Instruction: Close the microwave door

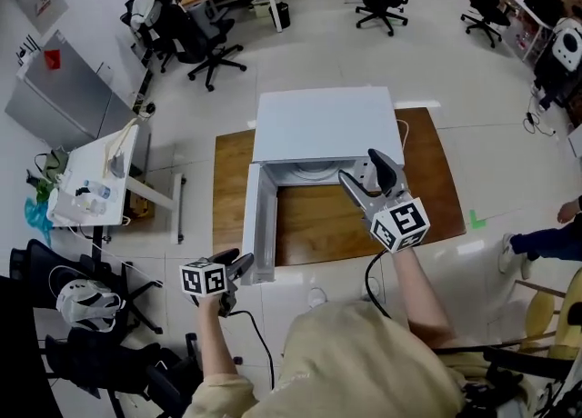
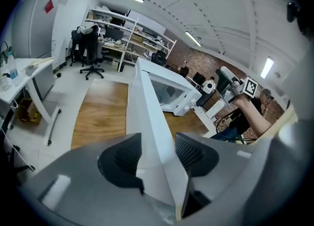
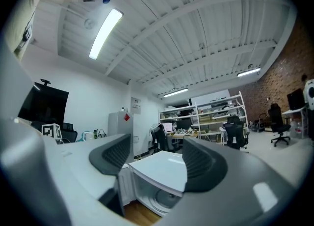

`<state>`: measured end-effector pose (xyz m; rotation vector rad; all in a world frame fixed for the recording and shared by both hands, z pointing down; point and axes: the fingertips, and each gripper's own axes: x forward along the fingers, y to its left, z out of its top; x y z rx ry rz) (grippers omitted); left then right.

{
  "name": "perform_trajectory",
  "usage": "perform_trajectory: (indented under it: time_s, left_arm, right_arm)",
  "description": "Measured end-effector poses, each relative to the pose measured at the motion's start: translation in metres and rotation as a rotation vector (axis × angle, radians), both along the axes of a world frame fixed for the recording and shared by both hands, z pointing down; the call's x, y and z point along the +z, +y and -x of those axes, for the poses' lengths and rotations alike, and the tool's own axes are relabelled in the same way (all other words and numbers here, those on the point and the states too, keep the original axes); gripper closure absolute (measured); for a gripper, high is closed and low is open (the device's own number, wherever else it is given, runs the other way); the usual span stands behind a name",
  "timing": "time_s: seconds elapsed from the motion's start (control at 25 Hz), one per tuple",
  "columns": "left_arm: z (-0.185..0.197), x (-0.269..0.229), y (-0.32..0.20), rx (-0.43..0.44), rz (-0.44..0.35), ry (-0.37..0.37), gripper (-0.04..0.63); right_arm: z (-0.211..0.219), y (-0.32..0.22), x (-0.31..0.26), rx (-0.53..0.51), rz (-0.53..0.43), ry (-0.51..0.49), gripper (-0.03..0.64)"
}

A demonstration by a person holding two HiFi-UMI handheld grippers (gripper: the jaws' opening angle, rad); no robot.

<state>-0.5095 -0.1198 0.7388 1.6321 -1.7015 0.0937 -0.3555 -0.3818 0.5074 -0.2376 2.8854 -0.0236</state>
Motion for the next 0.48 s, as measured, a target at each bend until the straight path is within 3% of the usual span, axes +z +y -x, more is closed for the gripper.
perform_trajectory:
  time_s: [0.08, 0.24, 0.48]
  left_arm:
    - [-0.008, -0.003, -0.004, 0.021, 0.004, 0.016, 0.433]
    - [-0.024, -0.010, -0.018, 0.006, 0.070, -0.012, 0.426]
    - [-0.056, -0.016, -0.074, -0.068, -0.046, 0.083, 0.395]
  right_arm:
    - [-0.004, 0.001, -0.002, 0.001, -0.002, 0.004, 0.295]
    - [-0.011, -0.008, -0.005, 0.021, -0.024, 0.008, 0.293]
    - [-0.029, -0.035, -0.009, 0.098, -0.026, 0.024, 0.291]
